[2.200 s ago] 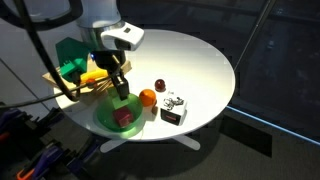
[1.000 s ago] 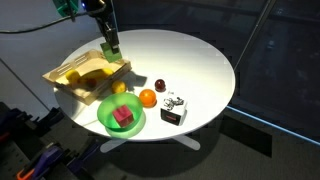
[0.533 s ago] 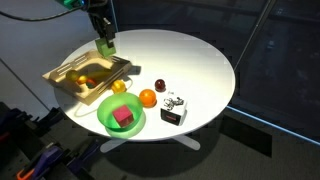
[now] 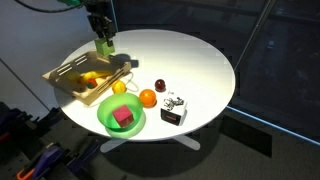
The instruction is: Remove the light green block from the stack in the green bowl and move it into the wooden tray
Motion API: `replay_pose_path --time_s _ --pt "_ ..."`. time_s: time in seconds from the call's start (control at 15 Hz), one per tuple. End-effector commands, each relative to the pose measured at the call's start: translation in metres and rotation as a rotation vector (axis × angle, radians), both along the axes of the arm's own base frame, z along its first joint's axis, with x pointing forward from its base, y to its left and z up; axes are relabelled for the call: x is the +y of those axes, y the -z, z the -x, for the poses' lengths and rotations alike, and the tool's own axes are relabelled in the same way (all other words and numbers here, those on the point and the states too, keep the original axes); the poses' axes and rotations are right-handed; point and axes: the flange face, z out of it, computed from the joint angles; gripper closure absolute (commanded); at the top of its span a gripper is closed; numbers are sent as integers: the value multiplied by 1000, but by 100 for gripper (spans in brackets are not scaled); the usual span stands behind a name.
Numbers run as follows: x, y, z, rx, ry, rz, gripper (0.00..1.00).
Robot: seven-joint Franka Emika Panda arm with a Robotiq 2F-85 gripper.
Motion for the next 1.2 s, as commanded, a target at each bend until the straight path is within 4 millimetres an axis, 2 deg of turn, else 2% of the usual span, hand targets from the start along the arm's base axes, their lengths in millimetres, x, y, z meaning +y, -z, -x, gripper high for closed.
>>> replay_pose_path --time_s 0.0,0.07,0.13,0.8,0.87,1.13 --pt "0 -5 -14 -19 -67 37 71" --pt "-1 -6 -15 -29 -78 45 71" --pt "0 -1 -7 -10 -41 24 46" --pt "0 -1 -10 -16 -54 30 46" --pt "0 -1 -10 -16 -54 30 71" --pt "18 2 -9 -21 -95 24 71"
